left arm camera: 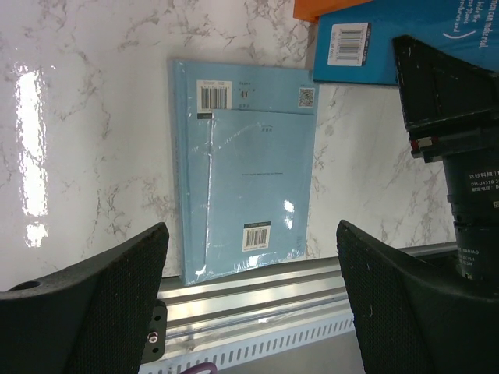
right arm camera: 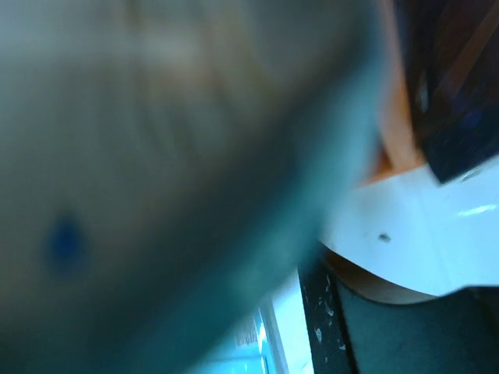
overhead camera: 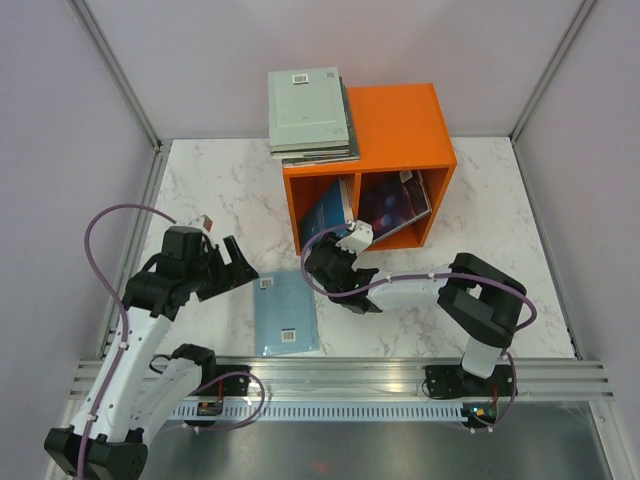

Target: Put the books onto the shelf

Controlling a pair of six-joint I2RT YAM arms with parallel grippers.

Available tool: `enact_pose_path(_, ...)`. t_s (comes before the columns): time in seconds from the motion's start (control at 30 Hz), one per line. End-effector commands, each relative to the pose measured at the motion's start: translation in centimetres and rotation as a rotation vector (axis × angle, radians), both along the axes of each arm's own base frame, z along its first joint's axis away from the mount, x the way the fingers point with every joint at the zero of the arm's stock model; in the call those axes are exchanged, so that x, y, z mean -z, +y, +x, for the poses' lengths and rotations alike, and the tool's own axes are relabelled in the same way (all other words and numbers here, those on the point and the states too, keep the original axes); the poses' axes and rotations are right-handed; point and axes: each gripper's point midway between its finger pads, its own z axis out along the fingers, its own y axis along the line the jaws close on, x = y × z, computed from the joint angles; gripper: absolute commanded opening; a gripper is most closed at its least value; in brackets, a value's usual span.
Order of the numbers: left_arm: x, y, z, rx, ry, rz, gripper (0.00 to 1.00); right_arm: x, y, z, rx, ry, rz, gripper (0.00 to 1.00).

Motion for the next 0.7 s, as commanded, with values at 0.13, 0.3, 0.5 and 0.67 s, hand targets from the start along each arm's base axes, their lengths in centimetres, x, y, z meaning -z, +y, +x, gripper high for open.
enact_pose_path(0.13,-0.8,0.1,0.2,-0.008,-0.046,-0.002,0.91,3.5,0.8,-1.7,-0.031,0.106,-0.003,0.47)
enact_pose_path(0.3,-0.9,0.2,0.0,-0.013,-0.050,-0.008,0.91,3.4,1.1,-0.3,0.008,0.087,0.002,0.16)
enact_pose_path(0.5,-0.9,0.2,-0.1,-0.017,-0.048,-0.005,0.91,3.4,1.0,1.9,0.073,0.070,0.019,0.00)
enact_pose_path(0.67,-0.9,0.2,-0.1,-0.016,-0.044,-0.002,0.91,3.8,0.8,3.4,0.099,0.075,0.022,0.00)
